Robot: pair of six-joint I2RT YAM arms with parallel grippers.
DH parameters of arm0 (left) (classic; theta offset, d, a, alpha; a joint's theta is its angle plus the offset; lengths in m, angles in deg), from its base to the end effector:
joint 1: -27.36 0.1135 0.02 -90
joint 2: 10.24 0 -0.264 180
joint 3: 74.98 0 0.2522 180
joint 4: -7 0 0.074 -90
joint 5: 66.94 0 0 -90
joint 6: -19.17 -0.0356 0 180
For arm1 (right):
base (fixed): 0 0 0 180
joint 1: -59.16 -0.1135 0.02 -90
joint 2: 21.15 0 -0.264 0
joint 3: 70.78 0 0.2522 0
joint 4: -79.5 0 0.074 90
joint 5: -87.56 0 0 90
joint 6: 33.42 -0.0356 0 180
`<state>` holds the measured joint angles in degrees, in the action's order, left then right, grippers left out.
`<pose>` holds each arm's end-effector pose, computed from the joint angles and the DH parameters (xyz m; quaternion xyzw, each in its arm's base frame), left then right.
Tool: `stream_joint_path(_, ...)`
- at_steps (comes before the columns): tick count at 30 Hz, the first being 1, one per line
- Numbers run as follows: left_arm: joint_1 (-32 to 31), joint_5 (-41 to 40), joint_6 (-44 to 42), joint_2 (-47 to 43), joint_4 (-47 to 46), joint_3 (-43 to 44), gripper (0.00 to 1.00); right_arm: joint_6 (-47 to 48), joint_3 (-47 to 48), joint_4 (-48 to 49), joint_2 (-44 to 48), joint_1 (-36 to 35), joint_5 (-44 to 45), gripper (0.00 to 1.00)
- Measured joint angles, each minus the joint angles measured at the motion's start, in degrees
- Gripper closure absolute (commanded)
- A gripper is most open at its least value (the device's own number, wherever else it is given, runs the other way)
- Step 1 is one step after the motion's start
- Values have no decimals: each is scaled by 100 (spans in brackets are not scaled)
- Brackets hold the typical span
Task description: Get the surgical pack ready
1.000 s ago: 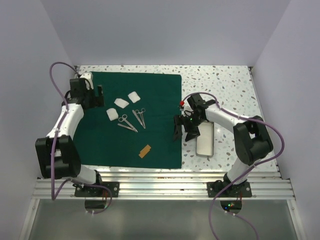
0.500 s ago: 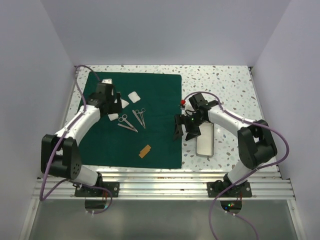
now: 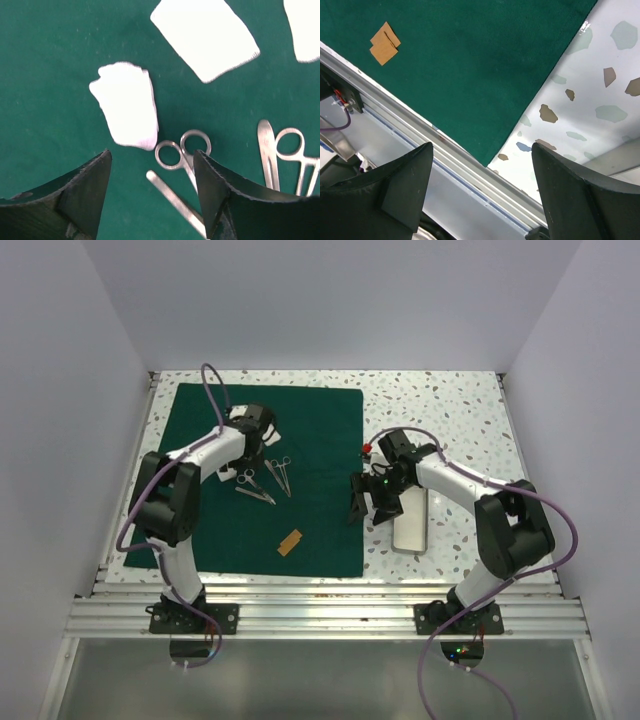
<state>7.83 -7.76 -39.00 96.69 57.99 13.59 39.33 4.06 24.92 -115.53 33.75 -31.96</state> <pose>0.3577 -0.1075 0.1888 -0.1490 0.9379 0.1607 0.2690 0.2694 0.1474 0.1914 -0.1032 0.9528 0.2836 0.0326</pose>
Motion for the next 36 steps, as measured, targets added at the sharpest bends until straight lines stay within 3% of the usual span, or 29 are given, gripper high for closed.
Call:
stream_joint_path(16,151,-308,155,638,271,396,53,42,-37,-9,0,0,4,16)
stream_joint_path(24,278,-247,146,699,264,396,57,46,-37,-11,0,0,4,17)
stream_joint_path(36,280,-79,133,730,238,396,52,46,-37,-9,0,0,4,16)
